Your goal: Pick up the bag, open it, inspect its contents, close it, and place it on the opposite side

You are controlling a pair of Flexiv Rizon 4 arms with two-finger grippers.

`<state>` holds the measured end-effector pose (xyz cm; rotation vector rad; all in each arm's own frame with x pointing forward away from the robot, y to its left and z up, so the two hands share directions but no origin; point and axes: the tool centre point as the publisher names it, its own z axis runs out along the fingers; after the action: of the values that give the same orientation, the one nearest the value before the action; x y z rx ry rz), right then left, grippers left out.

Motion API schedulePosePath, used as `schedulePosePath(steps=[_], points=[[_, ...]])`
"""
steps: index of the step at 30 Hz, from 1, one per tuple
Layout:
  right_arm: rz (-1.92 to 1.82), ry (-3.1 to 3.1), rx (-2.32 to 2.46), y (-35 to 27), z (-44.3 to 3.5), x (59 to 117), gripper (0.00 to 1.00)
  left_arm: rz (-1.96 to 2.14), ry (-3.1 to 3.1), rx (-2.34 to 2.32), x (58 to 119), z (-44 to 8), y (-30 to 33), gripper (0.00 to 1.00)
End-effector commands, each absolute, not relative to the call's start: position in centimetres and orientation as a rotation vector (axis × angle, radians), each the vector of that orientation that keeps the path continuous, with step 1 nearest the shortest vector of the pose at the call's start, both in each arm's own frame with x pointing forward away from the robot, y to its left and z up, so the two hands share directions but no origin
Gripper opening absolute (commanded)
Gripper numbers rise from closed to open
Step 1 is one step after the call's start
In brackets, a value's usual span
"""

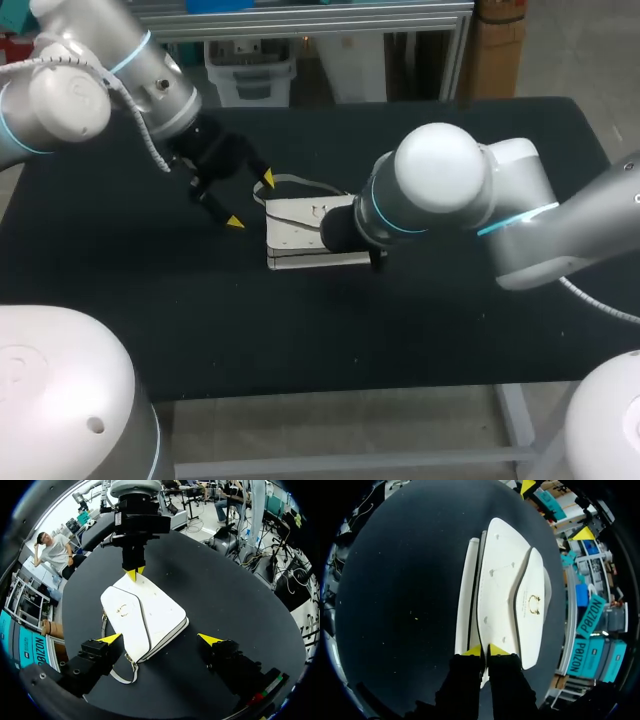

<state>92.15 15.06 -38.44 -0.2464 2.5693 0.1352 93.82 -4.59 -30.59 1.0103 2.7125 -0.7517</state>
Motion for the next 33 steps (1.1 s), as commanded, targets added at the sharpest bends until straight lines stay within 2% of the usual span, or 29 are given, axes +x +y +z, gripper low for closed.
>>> schedulePosePath(steps=[1,33], points=[[0.124,2.551,-0.215,15.59,-38.81,91.47,0.00,-0.799,2.654,1.021,93.28,-30.52,-4.58,1.00],[0.097,2.528,-0.200,15.72,-38.81,91.35,0.00,-0.828,2.579,1.078,92.92,-30.60,-4.86,1.00]])
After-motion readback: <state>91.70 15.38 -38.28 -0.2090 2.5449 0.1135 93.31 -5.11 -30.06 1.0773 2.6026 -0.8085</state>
